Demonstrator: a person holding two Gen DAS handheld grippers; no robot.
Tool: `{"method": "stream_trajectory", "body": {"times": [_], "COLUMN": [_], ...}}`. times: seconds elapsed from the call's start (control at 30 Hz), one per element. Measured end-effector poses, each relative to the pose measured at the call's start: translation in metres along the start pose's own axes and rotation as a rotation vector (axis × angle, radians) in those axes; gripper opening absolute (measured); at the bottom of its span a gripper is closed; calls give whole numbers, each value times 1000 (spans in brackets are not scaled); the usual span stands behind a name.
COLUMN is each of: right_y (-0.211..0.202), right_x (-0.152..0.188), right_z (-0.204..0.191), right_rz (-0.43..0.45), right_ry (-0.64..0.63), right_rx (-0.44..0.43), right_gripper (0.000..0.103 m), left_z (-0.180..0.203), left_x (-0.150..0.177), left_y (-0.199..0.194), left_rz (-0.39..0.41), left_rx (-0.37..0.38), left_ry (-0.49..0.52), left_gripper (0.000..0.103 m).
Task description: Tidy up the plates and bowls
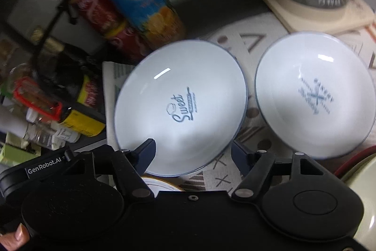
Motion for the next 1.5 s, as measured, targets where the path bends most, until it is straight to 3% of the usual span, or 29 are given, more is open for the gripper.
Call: {"method": "stream_trajectory", "body": {"times": [0.27, 0.4, 0.6, 0.8, 1.0, 1.5], "right_y": [32, 41, 50, 48, 33, -6], "right_x": [0, -2, -5, -5, -8, 4], "right_z": [13, 20, 30, 36, 27, 17], "right_rz": [-45, -35, 4, 37, 75, 131], "right_ry": [68, 84, 103, 117, 72, 51], "right_rx": [91, 94, 84, 99, 74, 36], "right_gripper": [69, 62, 50, 22, 13, 14], "left_z": [3, 6, 5, 7, 10, 6], "left_x": [-4, -5, -1, 2, 0, 16], "left_y": [30, 39, 51, 58, 41, 1], "left_rz": [-46, -54, -76, -77, -24, 0], "left_rx": [5, 7, 5, 25, 31, 49], "left_ry": [-4, 4, -4, -11, 29, 39], "left_gripper": [32, 28, 23, 10, 10, 11]}}
Point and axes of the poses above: each gripper's, at about its wrist camera, not at the fingertips, and y roughly the way its jaws point, z to its right, x to its underside, the point moved 5 cm from there along y, roughly the way its jaws point, and after that the axes turned 7 degrees about -x, right-handed, at the moved point
